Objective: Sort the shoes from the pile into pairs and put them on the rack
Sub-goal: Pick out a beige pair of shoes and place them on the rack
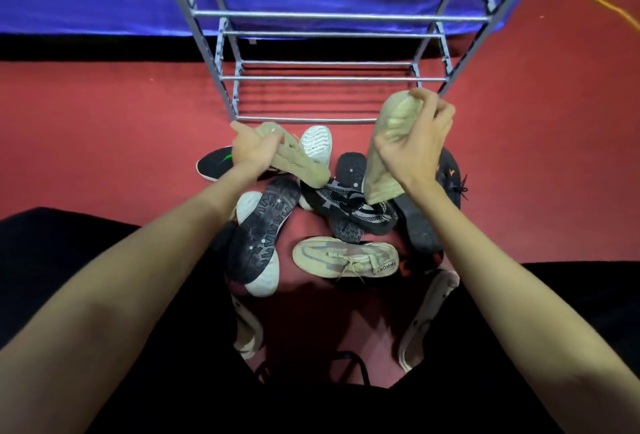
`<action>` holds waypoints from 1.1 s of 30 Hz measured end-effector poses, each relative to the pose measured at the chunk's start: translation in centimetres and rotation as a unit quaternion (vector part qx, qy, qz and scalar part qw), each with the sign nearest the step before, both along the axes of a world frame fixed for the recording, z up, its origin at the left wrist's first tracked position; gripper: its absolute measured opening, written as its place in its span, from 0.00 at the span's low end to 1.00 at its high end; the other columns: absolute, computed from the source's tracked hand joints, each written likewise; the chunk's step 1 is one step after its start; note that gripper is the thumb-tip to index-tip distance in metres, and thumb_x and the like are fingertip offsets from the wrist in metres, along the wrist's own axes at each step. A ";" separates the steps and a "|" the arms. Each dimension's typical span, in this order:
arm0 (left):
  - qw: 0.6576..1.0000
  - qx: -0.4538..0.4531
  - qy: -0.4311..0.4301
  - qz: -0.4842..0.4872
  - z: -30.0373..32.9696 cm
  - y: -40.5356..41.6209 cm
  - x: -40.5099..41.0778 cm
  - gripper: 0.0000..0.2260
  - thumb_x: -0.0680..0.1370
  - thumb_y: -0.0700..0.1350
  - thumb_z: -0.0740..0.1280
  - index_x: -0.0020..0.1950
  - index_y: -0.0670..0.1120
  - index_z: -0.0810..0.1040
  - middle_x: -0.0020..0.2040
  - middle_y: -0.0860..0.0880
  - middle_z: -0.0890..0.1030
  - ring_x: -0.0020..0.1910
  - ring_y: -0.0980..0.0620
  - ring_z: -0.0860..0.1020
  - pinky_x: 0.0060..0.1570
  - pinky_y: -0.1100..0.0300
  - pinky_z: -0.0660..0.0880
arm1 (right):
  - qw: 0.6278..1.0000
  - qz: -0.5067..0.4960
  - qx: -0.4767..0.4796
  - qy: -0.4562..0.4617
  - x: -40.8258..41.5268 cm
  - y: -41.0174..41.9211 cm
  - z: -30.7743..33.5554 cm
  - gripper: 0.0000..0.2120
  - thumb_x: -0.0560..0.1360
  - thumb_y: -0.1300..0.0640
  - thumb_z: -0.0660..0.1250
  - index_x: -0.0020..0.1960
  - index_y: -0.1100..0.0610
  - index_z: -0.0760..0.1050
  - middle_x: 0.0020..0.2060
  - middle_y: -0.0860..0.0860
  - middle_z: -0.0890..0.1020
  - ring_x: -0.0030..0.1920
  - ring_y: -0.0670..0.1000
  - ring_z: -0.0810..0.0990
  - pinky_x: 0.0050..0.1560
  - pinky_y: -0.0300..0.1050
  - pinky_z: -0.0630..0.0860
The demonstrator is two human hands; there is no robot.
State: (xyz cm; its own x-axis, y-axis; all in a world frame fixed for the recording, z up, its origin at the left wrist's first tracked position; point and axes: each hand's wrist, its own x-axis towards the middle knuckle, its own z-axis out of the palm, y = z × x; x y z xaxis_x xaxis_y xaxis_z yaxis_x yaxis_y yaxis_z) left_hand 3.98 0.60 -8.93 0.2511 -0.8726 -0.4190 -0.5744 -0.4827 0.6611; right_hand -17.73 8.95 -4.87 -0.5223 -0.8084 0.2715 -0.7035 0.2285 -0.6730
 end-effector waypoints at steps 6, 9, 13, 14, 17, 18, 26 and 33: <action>0.991 0.078 0.085 0.060 -1.5 3.9 1.2 0.36 0.60 0.48 0.69 0.65 0.39 0.64 0.59 0.40 0.77 0.54 0.39 0.79 0.52 0.46 0.80 | 0.998 -0.023 0.048 -0.025 1.1 3.6 -4.5 0.35 0.63 0.58 0.73 0.66 0.63 0.63 0.58 0.61 0.65 0.58 0.59 0.67 0.60 0.45 0.68; 0.977 0.119 0.163 0.067 -3.5 6.0 1.6 0.33 0.59 0.46 0.69 0.63 0.37 0.69 0.56 0.40 0.77 0.45 0.43 0.81 0.47 0.45 0.82 | 0.986 -0.034 0.157 -0.038 1.8 6.1 -8.4 0.37 0.63 0.59 0.74 0.67 0.63 0.62 0.58 0.62 0.64 0.59 0.62 0.67 0.63 0.50 0.70; 0.961 0.186 0.197 0.055 -5.4 8.7 1.6 0.22 0.64 0.41 0.67 0.57 0.37 0.74 0.53 0.41 0.79 0.46 0.41 0.81 0.49 0.45 0.81 | 0.947 -0.121 0.274 -0.113 2.3 8.9 -11.7 0.42 0.62 0.51 0.78 0.67 0.65 0.60 0.62 0.64 0.61 0.63 0.65 0.65 0.61 0.52 0.70; 0.958 0.202 0.199 0.050 -5.6 9.2 1.6 0.17 0.65 0.40 0.66 0.53 0.39 0.74 0.52 0.41 0.79 0.47 0.41 0.81 0.51 0.45 0.81 | 0.937 -0.128 0.304 -0.119 2.3 9.2 -12.0 0.42 0.63 0.51 0.78 0.66 0.65 0.60 0.63 0.64 0.61 0.64 0.65 0.64 0.61 0.53 0.70; 0.942 0.240 0.222 0.073 -6.1 10.2 1.2 0.09 0.68 0.40 0.65 0.48 0.42 0.74 0.49 0.41 0.78 0.46 0.42 0.79 0.52 0.45 0.79 | 0.914 -0.114 0.365 -0.136 1.9 9.2 -12.5 0.41 0.64 0.50 0.78 0.66 0.65 0.60 0.66 0.65 0.62 0.68 0.65 0.62 0.63 0.55 0.69; 0.938 0.249 0.225 0.083 -6.0 10.4 1.1 0.12 0.69 0.42 0.65 0.51 0.43 0.74 0.50 0.42 0.78 0.47 0.42 0.79 0.49 0.47 0.79 | 0.908 -0.112 0.376 -0.146 1.8 9.0 -12.7 0.41 0.64 0.50 0.78 0.67 0.65 0.60 0.67 0.65 0.64 0.68 0.64 0.63 0.65 0.55 0.67; 0.932 0.286 0.214 0.064 -8.7 10.8 1.4 0.19 0.76 0.41 0.69 0.66 0.39 0.70 0.63 0.39 0.76 0.50 0.44 0.77 0.46 0.49 0.77 | 0.868 -0.106 0.430 -0.225 1.2 7.8 -14.3 0.52 0.62 0.44 0.78 0.72 0.65 0.54 0.70 0.65 0.62 0.69 0.63 0.65 0.68 0.55 0.66; 0.946 0.247 0.205 0.047 -9.4 10.5 2.4 0.13 0.78 0.37 0.66 0.62 0.35 0.74 0.43 0.42 0.80 0.42 0.45 0.81 0.37 0.51 0.81 | 0.904 -0.107 0.337 -0.241 0.2 7.7 -14.8 0.42 0.64 0.48 0.78 0.66 0.67 0.60 0.66 0.64 0.64 0.65 0.63 0.68 0.64 0.52 0.68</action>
